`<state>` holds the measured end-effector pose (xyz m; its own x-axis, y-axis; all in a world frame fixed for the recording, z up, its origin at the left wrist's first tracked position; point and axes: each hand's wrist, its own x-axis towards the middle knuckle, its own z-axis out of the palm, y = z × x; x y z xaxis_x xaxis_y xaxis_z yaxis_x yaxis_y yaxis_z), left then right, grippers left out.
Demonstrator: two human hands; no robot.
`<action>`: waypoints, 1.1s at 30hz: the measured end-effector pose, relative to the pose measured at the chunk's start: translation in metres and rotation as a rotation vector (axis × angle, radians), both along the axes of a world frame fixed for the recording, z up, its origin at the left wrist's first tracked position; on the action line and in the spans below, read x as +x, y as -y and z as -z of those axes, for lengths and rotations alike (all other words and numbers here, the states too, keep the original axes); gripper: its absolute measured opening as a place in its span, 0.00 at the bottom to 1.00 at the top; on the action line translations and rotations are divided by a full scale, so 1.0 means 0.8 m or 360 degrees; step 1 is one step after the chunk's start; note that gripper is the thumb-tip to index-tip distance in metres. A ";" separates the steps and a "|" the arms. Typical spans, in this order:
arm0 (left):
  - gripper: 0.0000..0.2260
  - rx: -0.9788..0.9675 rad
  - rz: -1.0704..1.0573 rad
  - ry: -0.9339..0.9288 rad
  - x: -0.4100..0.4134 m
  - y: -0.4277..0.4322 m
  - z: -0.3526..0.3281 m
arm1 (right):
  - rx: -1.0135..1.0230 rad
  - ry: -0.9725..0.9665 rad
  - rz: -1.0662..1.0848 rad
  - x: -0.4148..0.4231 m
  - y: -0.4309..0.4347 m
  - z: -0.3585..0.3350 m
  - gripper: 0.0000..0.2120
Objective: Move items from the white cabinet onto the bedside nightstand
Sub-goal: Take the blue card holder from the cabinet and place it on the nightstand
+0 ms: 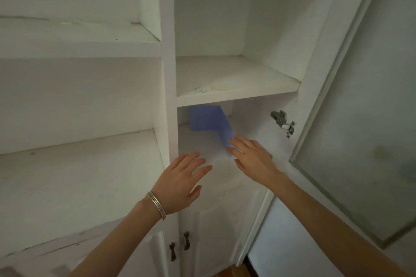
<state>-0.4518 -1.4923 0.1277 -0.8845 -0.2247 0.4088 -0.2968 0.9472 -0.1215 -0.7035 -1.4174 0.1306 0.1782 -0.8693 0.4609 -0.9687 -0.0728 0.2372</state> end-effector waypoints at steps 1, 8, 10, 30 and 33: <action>0.22 -0.0005 -0.0016 -0.0001 -0.007 0.003 0.000 | 0.0009 -0.0027 -0.0026 -0.013 0.011 0.000 0.22; 0.22 -0.0002 -0.0127 -0.0011 -0.034 0.028 0.013 | 0.0200 -0.0211 -0.0270 -0.071 0.076 0.001 0.29; 0.22 0.0007 -0.0158 -0.0018 -0.036 0.031 0.017 | 0.0301 -0.0306 -0.0372 -0.080 0.091 0.004 0.25; 0.23 0.0058 -0.0593 0.0000 -0.041 -0.003 0.050 | -0.0206 -0.0348 -0.0946 -0.086 0.130 0.027 0.11; 0.23 0.0026 -0.0642 -0.0024 -0.022 -0.025 0.052 | -0.0390 -0.0228 -0.0947 -0.060 0.103 0.022 0.16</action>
<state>-0.4691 -1.4721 0.0862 -0.7179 -0.5594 0.4143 -0.6470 0.7559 -0.1004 -0.7518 -1.4997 0.1132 0.6703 -0.4766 0.5689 -0.7374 -0.5138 0.4384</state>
